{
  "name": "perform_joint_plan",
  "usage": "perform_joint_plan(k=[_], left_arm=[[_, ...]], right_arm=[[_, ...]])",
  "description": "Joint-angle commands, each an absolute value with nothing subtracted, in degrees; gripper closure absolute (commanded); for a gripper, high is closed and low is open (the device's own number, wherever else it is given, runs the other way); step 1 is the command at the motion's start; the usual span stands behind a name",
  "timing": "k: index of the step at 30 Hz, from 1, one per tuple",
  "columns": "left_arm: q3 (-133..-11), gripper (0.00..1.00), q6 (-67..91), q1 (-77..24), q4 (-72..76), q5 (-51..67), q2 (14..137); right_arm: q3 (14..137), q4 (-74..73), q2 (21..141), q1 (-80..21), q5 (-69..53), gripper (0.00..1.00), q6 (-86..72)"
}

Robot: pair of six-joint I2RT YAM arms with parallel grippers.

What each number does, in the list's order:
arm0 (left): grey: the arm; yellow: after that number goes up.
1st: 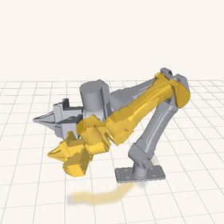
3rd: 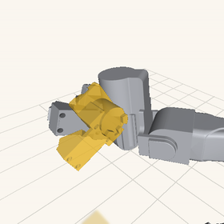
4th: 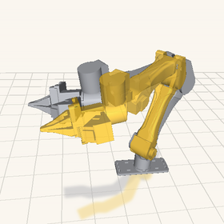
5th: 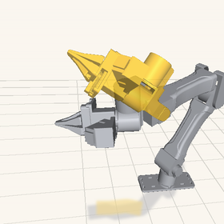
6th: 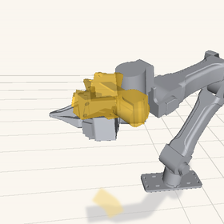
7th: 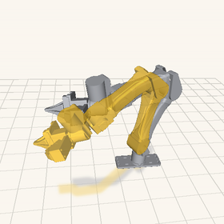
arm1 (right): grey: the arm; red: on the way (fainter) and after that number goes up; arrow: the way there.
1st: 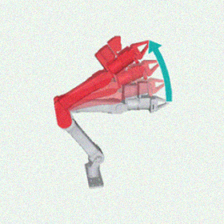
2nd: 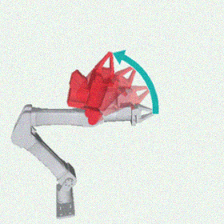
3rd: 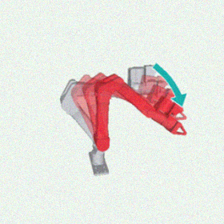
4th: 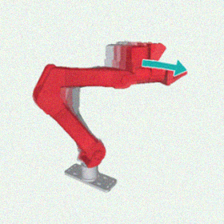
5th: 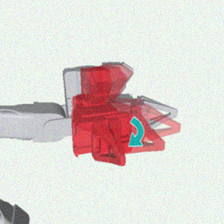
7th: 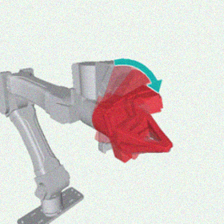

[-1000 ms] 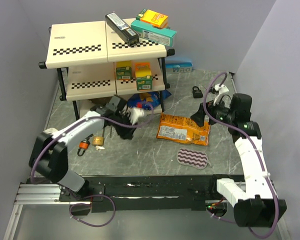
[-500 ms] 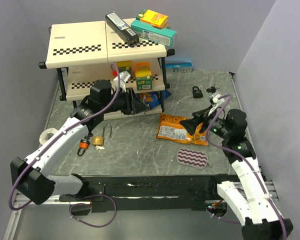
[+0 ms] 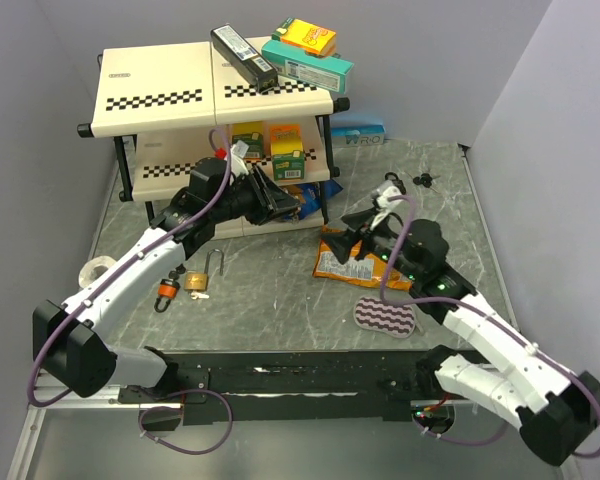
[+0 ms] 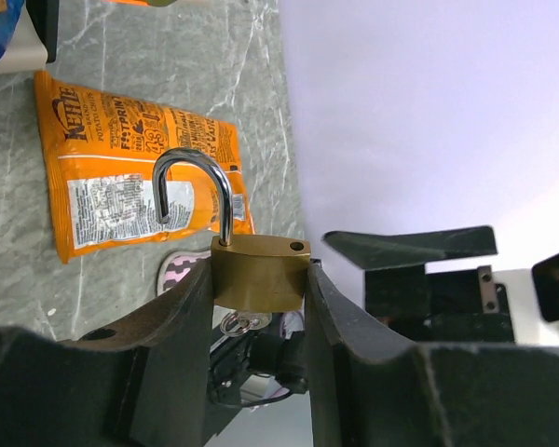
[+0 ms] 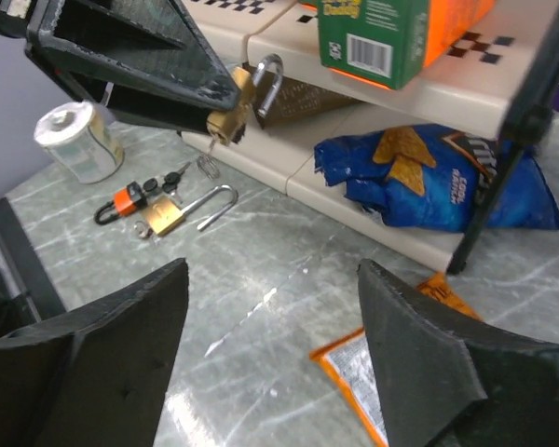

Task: Lock with the key
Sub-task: Pick up the lock from the center of the board, then lock the lock.

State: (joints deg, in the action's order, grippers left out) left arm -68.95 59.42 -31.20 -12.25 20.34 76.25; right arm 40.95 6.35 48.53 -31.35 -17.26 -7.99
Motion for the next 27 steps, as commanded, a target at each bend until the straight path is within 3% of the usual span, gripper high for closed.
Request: perform_joint_plan(k=[1,14,27], left_arm=[[-70.67,0.99,62.75,-31.29,-8.44,19.86,75.41],[-69.17,0.99,61.87,-31.29,-6.33,18.72,72.95],[-69.17,0.99,62.75,-31.29,-4.39,19.95,71.90]], right_arm=[[45.08,16.16,52.81,-36.29,-8.28,0.23,-7.47],[51.06,21.89,62.05,-41.84,-1.33,0.34,-6.15],[52.47,24.08,64.77,-43.07,-2.37,0.35,-5.10]])
